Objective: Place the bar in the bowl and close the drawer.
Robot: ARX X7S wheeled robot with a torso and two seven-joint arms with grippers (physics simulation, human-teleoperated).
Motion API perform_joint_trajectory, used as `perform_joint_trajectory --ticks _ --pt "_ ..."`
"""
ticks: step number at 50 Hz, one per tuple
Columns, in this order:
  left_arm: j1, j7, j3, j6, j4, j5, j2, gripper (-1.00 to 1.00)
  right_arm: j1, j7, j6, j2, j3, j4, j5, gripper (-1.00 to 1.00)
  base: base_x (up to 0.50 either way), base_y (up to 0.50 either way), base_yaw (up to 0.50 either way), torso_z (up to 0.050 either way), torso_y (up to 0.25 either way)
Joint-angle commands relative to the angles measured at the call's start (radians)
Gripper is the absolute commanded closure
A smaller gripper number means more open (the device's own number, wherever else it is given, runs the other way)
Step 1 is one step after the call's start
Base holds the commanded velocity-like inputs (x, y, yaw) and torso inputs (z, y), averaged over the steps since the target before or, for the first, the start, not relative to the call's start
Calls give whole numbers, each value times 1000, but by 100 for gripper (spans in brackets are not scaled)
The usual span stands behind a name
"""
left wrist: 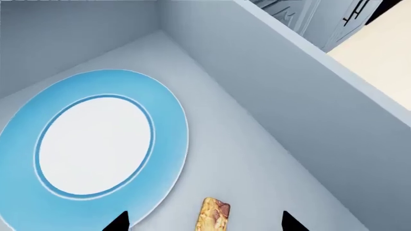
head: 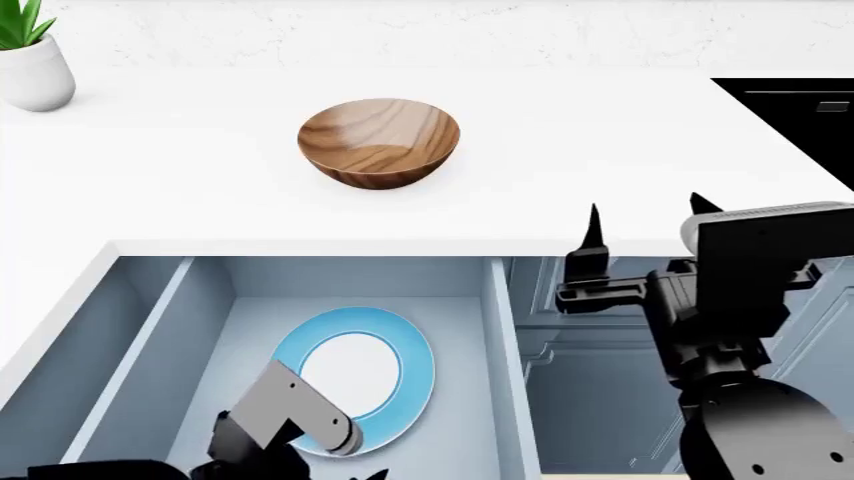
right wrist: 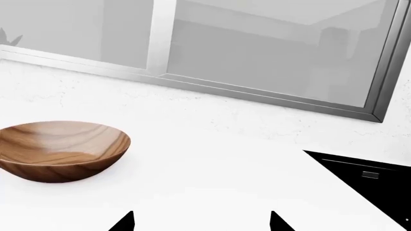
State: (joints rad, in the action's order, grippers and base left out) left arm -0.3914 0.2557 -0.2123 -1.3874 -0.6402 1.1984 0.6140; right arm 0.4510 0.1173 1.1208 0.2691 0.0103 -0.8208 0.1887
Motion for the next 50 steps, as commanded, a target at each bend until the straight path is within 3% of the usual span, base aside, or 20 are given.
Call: perform_joint_trajectory --ticks 1,50 --pt "34 -55 -72 45 36 -93 9 -100 1 7 -3 0 10 7 2 -100 0 0 0 0 0" --pt "56 -189 -309 231 305 -329 -31 -100 -13 24 -54 6 37 58 9 -100 0 0 0 0 0"
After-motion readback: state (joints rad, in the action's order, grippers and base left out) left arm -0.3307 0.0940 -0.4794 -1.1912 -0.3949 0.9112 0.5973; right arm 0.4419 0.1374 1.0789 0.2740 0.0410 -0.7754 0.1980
